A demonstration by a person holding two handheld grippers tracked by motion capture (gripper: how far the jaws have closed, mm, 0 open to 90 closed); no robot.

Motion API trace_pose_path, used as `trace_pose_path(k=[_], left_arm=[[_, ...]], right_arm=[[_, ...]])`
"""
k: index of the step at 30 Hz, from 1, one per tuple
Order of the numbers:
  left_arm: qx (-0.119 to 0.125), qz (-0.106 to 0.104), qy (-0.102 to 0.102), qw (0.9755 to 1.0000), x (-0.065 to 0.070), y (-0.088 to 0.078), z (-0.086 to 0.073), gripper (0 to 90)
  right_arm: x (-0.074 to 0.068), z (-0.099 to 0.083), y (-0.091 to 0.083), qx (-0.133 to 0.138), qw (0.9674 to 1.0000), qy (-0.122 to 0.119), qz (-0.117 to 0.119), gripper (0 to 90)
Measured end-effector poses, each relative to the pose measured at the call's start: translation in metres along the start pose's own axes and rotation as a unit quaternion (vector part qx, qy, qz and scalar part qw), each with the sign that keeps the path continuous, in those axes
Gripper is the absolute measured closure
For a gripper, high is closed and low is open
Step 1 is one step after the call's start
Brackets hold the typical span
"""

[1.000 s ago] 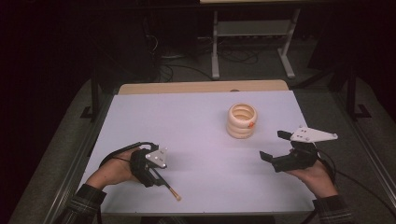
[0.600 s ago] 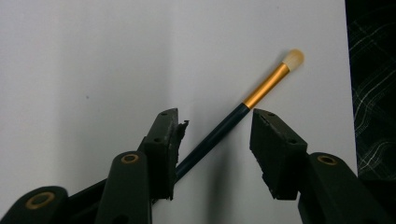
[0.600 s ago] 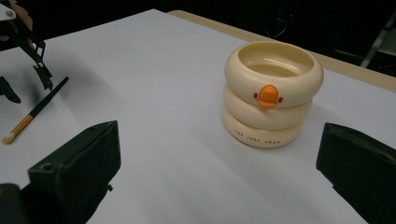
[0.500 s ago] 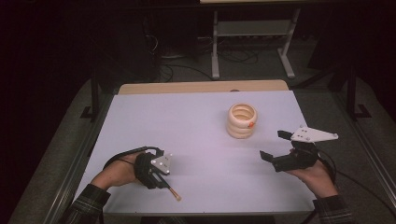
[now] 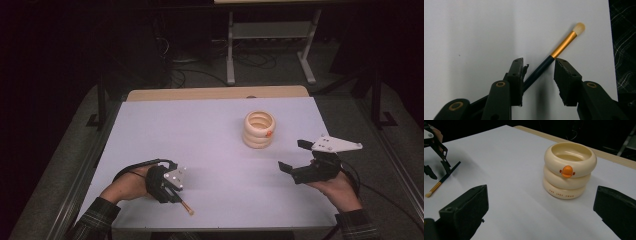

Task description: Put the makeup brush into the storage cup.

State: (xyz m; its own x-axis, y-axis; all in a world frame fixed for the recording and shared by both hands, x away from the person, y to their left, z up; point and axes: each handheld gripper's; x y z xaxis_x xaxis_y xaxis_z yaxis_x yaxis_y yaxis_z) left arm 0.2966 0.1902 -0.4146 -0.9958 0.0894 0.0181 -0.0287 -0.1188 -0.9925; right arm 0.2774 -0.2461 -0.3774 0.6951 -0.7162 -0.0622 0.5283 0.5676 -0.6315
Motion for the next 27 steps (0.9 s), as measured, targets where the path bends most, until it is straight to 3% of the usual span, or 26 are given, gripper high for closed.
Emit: trace_pose_path(k=[17, 27], left_arm=[[-0.024, 0.003, 0.004, 0.9997, -0.0011, 0.0062, 0.0026, 66.4], [-0.030, 0.004, -0.009, 0.9995, -0.0033, 0.0056, 0.0042, 72.2]], right_arm=[[0.0003, -0.0001, -0.0009, 0.002, 1.0000, 0.002, 0.000, 0.0], [0.0008, 0.0000, -0.0011, 0.002, 1.0000, 0.003, 0.000, 0.0]])
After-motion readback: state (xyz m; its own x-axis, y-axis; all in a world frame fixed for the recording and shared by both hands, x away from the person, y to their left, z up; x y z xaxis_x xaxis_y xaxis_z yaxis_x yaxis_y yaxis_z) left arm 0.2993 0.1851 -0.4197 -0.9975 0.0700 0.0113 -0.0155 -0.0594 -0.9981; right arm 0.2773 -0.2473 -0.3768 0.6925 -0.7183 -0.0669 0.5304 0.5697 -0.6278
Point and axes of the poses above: each handheld gripper's, and its own axes: y roughly forward along the jaws, z roughly out of its top, x roughly to its right, and after that the axes turned 13 degrees about -x, right-handed
